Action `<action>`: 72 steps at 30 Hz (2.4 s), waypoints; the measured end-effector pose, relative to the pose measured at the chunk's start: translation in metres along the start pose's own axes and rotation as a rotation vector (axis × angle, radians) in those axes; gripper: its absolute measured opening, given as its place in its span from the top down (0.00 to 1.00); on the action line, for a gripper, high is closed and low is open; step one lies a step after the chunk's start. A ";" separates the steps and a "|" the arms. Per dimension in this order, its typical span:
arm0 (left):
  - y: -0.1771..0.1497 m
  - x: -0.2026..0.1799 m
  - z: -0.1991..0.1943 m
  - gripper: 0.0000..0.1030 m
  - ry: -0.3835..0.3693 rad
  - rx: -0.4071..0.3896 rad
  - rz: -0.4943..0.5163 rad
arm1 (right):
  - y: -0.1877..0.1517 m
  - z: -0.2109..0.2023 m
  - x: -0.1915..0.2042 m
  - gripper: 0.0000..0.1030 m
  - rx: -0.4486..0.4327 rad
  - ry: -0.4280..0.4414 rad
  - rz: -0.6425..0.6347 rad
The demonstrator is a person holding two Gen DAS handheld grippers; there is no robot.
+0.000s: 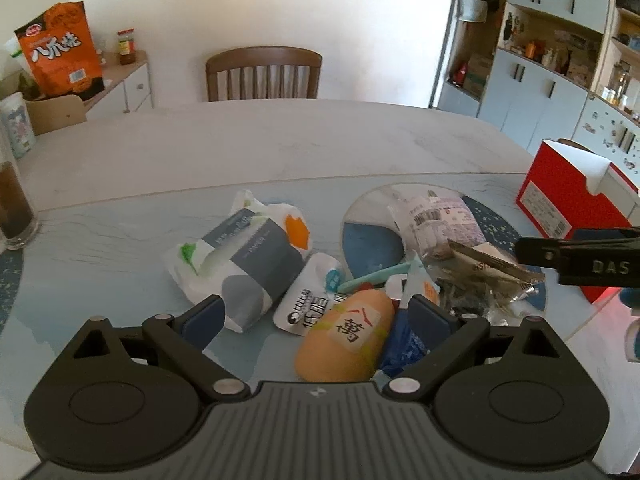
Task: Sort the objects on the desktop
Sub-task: 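Grasp the cat figurine with the left tool while the right tool grasps the silver foil packet, then carry the figurine and foil packet into the red shoebox with both tools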
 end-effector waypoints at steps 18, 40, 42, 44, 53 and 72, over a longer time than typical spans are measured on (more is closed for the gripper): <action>0.002 0.004 0.015 0.17 -0.054 0.031 -0.021 | -0.001 0.033 0.016 0.30 0.084 -0.002 -0.078; -0.010 0.002 0.032 0.49 -0.134 0.108 -0.025 | -0.002 0.040 0.017 0.44 0.106 0.002 -0.096; -0.010 0.002 0.031 0.50 -0.132 0.109 -0.027 | -0.002 0.040 0.015 0.46 0.106 0.006 -0.093; -0.010 0.001 0.031 0.50 -0.126 0.109 -0.027 | -0.001 0.039 0.015 0.49 0.107 0.007 -0.092; -0.006 0.002 0.025 0.53 -0.111 0.104 -0.039 | -0.001 0.032 0.013 0.71 0.103 -0.006 -0.107; 0.007 -0.015 -0.009 0.54 -0.129 0.055 -0.023 | 0.004 -0.011 -0.008 0.79 0.055 0.004 -0.062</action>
Point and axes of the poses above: each gripper's, at about its wrist camera, not at the fingertips, and z roughly the way its jaws point, x to its left, y to its top, the point moved 2 cm from there along z, roughly the way its jaws point, and after that the axes turned 9 degrees about x, right-handed, at the moved point
